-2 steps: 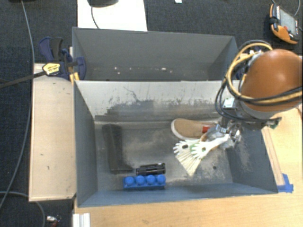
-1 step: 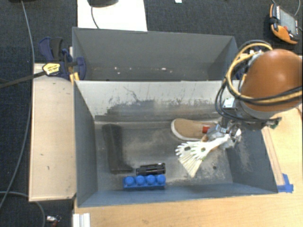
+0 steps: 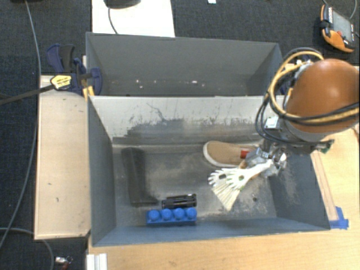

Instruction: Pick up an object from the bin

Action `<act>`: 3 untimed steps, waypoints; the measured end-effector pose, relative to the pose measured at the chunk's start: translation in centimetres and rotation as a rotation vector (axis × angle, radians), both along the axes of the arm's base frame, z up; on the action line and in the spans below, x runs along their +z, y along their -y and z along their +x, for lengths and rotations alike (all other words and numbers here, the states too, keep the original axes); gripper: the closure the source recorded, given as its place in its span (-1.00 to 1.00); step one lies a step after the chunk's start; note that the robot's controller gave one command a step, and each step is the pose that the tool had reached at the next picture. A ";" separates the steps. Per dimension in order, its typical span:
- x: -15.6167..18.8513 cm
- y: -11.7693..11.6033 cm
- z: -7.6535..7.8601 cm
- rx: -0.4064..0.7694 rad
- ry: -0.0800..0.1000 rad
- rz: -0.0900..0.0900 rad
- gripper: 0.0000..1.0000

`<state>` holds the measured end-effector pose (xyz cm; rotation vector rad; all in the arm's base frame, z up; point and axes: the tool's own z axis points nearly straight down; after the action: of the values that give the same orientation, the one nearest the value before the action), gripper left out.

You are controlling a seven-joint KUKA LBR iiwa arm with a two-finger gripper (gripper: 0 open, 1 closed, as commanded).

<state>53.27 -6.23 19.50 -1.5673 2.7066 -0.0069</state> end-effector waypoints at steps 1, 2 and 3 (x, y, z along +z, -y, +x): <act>-3.6 0.3 0.0 0.063 -0.001 0.000 1.00; -12.8 2.2 -0.8 0.154 0.000 -0.001 1.00; -12.5 2.2 -0.6 0.186 0.007 -0.003 1.00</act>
Offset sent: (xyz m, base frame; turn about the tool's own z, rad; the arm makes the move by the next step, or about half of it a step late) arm -0.0063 -0.0220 -0.1250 -0.1570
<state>52.63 -8.45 6.98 -1.8089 2.5455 -0.0145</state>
